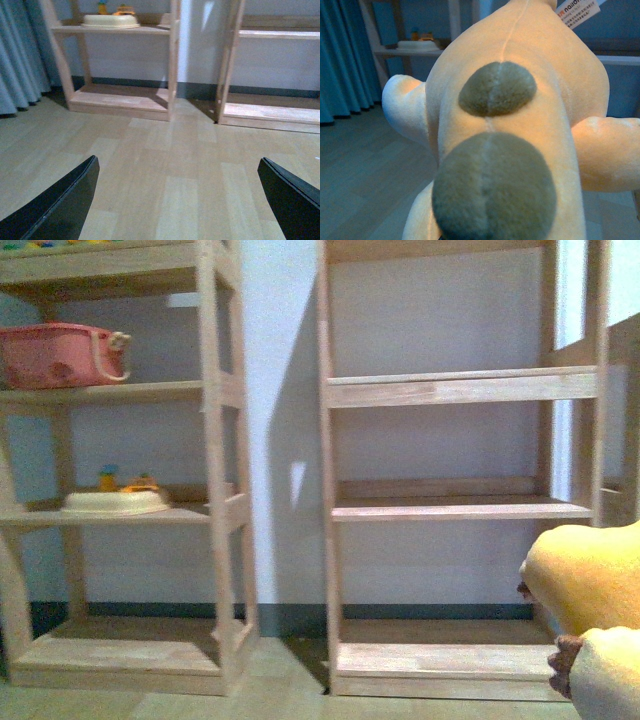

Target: Put away toys

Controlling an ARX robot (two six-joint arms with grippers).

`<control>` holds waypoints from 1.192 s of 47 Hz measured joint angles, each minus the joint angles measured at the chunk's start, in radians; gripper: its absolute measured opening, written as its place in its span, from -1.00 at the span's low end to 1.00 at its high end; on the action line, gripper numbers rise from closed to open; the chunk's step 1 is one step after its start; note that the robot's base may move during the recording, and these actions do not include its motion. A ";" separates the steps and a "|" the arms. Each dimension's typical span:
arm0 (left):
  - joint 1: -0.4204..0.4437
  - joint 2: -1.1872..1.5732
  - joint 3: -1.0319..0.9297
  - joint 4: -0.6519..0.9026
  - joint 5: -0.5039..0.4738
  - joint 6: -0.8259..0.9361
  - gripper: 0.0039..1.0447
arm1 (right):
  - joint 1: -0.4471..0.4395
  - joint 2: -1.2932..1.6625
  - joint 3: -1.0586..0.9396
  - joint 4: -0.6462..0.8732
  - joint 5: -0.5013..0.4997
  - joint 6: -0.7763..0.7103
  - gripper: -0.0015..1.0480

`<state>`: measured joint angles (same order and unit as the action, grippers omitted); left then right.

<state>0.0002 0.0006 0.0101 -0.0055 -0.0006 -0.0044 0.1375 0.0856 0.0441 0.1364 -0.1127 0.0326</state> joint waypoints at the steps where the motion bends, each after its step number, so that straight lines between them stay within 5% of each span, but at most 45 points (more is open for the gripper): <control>1: 0.000 0.000 0.000 0.000 0.000 0.000 0.89 | 0.000 0.000 0.000 0.000 0.000 0.000 -0.86; 56: 0.000 0.000 0.000 0.000 0.001 0.000 0.89 | -0.002 -0.001 0.000 0.000 -0.003 0.000 -0.86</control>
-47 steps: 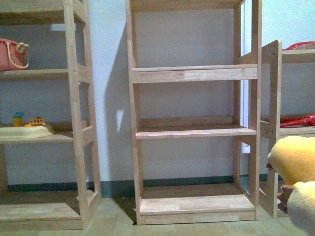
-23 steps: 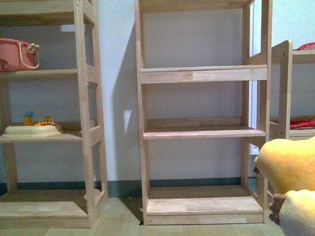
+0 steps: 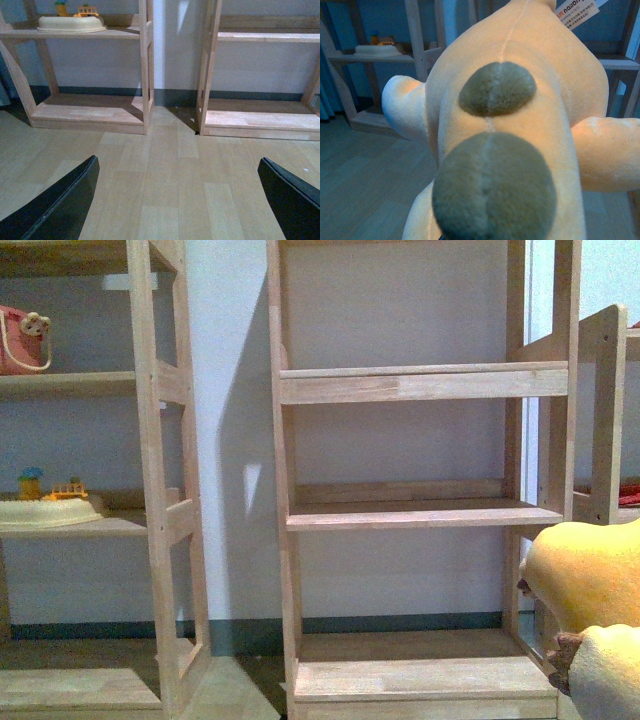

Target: Put away toys

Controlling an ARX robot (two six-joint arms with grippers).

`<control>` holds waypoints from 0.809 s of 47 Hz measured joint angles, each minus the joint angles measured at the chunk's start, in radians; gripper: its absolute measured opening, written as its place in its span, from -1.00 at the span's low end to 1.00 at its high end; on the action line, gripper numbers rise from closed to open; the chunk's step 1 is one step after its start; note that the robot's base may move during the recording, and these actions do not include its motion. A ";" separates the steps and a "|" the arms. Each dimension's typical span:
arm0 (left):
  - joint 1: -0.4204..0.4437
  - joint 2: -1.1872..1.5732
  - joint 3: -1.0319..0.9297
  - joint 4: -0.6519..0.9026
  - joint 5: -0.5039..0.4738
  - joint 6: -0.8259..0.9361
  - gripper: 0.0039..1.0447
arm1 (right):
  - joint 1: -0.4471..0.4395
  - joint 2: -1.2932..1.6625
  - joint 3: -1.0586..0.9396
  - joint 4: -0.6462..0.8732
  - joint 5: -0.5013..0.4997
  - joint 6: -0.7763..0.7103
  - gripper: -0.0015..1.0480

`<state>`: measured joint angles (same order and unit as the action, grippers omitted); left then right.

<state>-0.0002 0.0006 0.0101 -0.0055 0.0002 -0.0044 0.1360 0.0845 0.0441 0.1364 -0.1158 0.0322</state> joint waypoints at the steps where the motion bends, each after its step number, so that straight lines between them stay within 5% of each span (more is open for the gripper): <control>1: 0.000 0.000 0.000 0.000 0.000 0.000 0.89 | 0.000 0.000 0.000 0.000 0.000 0.000 -0.86; 38: 0.000 0.000 0.000 0.000 0.001 0.000 0.89 | 0.000 0.000 0.000 0.000 0.000 0.000 -0.86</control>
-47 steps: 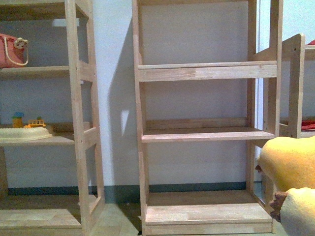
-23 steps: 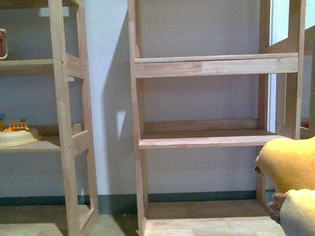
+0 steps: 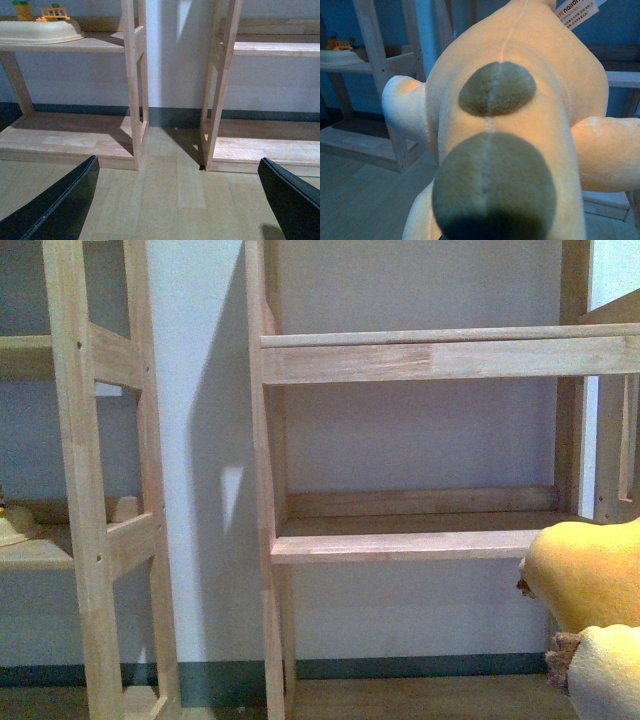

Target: Put away toys

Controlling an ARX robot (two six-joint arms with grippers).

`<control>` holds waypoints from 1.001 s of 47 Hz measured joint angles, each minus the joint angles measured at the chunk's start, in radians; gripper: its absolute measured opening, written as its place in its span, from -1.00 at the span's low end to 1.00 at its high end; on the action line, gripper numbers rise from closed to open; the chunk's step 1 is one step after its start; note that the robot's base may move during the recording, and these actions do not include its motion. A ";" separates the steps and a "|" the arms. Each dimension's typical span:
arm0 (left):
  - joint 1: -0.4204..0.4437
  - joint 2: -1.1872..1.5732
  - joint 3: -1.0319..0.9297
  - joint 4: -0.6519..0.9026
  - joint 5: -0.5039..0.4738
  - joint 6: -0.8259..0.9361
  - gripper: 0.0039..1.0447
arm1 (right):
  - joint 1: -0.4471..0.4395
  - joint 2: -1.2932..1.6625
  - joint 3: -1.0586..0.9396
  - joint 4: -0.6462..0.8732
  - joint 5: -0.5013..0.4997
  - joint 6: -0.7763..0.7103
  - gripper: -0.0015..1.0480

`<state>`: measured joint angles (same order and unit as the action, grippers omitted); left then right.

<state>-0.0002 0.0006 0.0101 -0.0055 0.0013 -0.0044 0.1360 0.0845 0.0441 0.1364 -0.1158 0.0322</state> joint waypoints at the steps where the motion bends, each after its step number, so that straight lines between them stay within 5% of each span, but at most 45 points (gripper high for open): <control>1: 0.000 0.000 0.000 0.000 0.000 0.000 0.89 | 0.000 0.000 0.000 0.000 0.001 0.000 -0.86; 47: 0.000 0.000 0.000 0.000 0.000 0.000 0.89 | 0.000 0.001 0.000 0.000 -0.001 0.000 -0.86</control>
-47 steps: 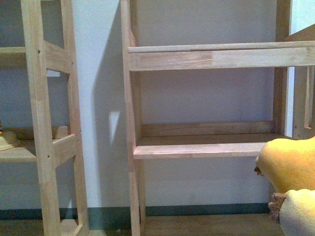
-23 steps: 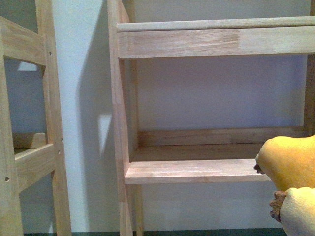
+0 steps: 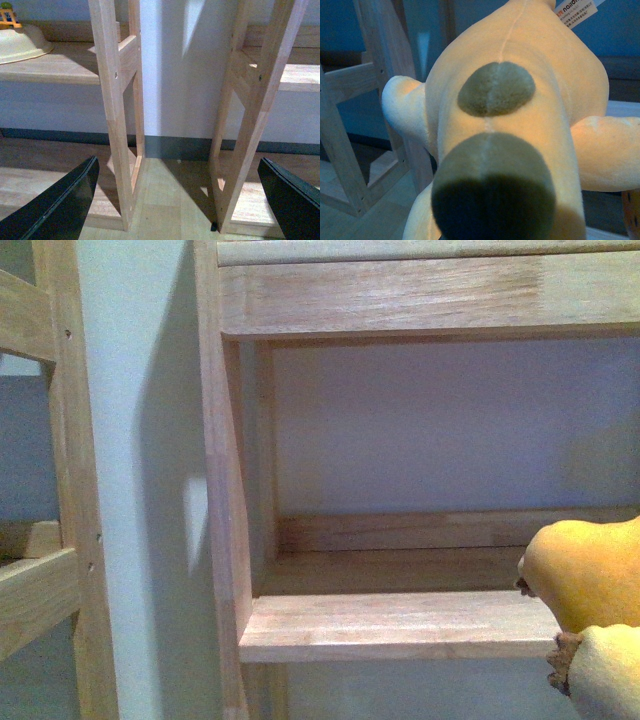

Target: Put away toys

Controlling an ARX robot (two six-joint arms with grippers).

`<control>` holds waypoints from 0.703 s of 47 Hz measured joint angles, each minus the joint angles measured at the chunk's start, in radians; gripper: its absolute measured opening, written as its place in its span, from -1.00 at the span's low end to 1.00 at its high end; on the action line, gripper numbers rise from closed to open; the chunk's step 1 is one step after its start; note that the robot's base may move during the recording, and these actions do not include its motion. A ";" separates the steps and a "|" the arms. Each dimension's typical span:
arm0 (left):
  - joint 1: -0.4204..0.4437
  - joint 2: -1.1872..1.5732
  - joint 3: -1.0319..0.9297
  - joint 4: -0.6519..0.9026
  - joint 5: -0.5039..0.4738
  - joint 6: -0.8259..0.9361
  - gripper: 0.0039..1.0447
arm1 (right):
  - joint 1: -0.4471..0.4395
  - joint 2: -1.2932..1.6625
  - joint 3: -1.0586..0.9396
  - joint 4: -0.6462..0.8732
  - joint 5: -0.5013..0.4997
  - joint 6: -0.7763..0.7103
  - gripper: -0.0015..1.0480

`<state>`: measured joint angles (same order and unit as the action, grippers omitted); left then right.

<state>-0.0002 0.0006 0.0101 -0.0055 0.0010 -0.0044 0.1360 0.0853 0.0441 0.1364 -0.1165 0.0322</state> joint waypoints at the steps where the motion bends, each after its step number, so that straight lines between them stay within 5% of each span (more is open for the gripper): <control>1: 0.000 0.000 0.000 0.000 -0.001 0.000 0.89 | 0.000 0.000 0.000 0.000 0.001 0.000 -0.86; 24: 0.000 0.001 0.000 0.000 0.000 0.000 0.89 | 0.000 0.000 0.000 0.000 0.002 0.000 -0.86; 33: 0.000 0.000 0.000 0.000 -0.001 0.000 0.89 | 0.054 0.038 0.012 0.072 0.072 -0.060 -0.86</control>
<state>-0.0002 0.0010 0.0101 -0.0055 0.0002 -0.0044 0.1898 0.1234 0.0563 0.2085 -0.0448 -0.0273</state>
